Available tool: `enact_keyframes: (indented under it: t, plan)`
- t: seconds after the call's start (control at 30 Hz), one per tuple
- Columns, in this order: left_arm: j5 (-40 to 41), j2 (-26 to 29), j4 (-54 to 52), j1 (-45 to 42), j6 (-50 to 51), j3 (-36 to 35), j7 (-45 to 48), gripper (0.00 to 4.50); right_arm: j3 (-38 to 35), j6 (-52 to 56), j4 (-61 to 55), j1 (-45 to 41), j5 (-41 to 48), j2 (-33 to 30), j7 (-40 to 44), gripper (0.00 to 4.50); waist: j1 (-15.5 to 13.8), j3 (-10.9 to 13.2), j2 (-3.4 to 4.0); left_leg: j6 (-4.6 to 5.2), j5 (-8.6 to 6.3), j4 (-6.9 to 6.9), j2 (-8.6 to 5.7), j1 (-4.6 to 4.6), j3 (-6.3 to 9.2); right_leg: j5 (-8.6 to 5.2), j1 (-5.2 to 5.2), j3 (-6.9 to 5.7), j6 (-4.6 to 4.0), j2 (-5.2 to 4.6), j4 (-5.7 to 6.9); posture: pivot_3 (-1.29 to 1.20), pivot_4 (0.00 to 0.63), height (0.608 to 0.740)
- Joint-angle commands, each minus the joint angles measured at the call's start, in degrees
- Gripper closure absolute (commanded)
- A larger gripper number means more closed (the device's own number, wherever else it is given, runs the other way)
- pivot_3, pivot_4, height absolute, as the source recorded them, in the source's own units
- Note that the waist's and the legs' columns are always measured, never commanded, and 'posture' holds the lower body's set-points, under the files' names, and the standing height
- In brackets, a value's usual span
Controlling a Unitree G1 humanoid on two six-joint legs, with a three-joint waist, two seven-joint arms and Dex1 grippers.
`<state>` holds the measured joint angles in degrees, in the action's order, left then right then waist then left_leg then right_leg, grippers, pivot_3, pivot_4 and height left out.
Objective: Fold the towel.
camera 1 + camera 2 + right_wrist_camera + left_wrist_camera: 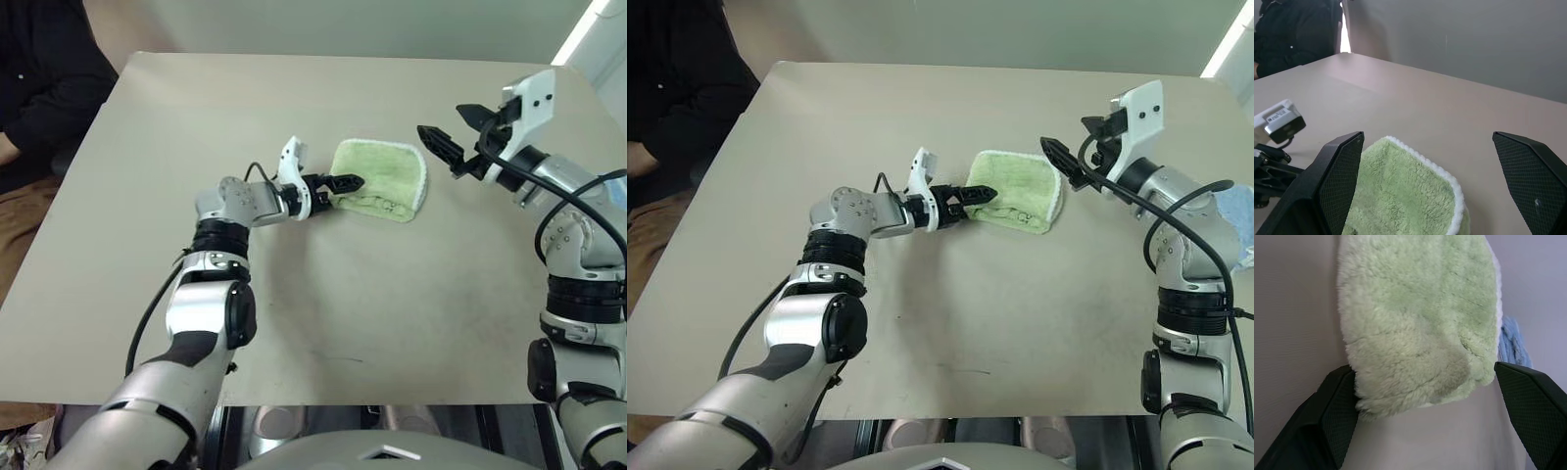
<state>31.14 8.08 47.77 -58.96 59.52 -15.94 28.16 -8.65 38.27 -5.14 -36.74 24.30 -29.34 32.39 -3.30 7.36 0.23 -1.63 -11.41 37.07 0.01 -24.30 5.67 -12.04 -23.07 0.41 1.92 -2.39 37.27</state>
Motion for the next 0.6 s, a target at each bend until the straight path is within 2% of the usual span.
enact_keyframes:
  t: [0.03, 0.07, 0.17, 0.37, 0.5, 0.53, 0.6]
  plan:
    - [0.1, -1.5, 3.9, -2.2, -2.3, -1.1, 0.4, 0.00, -1.8, -0.5, -3.3, -0.4, 0.9, -0.6, -1.0, 0.05, 0.0, 0.0, 0.00, 0.00, 0.03, 0.00, -0.01, -0.01, 0.00, 0.02, 0.00, 0.01, 0.01, 0.00, 0.00, 0.00, 0.150, 0.740]
    - [0.1, -1.6, 4.6, -2.5, -2.8, -1.4, 0.3, 0.00, -1.8, -0.4, -3.4, -0.4, 0.9, -0.6, -1.0, 0.05, -0.1, 0.0, 0.00, 0.00, 0.04, 0.00, -0.02, -0.01, 0.00, 0.03, 0.00, 0.01, 0.03, 0.00, -0.01, 0.00, 0.150, 0.740]
    - [0.3, -1.7, 6.4, -3.6, -4.4, -2.8, -0.3, 0.58, -1.8, 0.7, -4.8, 0.5, 2.3, -1.1, 0.1, 0.00, -0.1, 0.0, 0.00, 0.03, 0.10, -0.02, -0.06, -0.04, 0.02, 0.08, 0.00, 0.06, 0.09, 0.00, -0.05, 0.00, 0.150, 0.740]
    - [0.7, -1.1, 6.2, -4.0, -5.3, -3.6, 0.2, 2.78, -0.4, 7.7, -14.7, 8.7, 12.4, -6.5, 11.4, 0.00, -0.2, 0.0, -0.04, 0.07, 0.16, -0.03, -0.16, -0.25, -0.03, 0.12, -0.01, 0.10, 0.25, 0.03, -0.33, 0.00, 0.150, 0.740]
    - [1.1, -0.9, 5.4, -3.5, -5.6, -4.6, -0.1, 4.24, -0.3, 8.3, -15.2, 10.0, 13.4, -7.8, 11.8, 0.00, -0.1, 0.1, -0.08, 0.09, 0.17, -0.02, -0.27, -0.19, -0.26, -0.12, -0.01, 0.54, 0.56, 0.11, -0.32, 0.00, 0.150, 0.740]
    - [1.2, -0.9, 5.1, -3.4, -5.6, -4.8, -0.2, 4.49, -0.2, 8.2, -15.0, 9.9, 13.4, -7.9, 11.7, 0.00, 0.0, 0.1, -0.10, 0.13, 0.17, -0.02, -0.32, -0.17, -0.31, -0.19, -0.02, 0.82, 0.69, 0.17, -0.32, 0.00, 0.150, 0.740]
    - [1.9, -1.0, 4.0, -3.0, -5.4, -5.5, -0.5, 4.49, 0.0, 8.0, -14.6, 9.5, 13.3, -7.9, 11.4, 0.00, 0.0, 0.1, -0.10, 0.21, 0.14, -0.01, -0.39, -0.11, -0.39, -0.20, -0.02, 1.12, 0.84, 0.21, -0.32, 0.00, 0.150, 0.740]
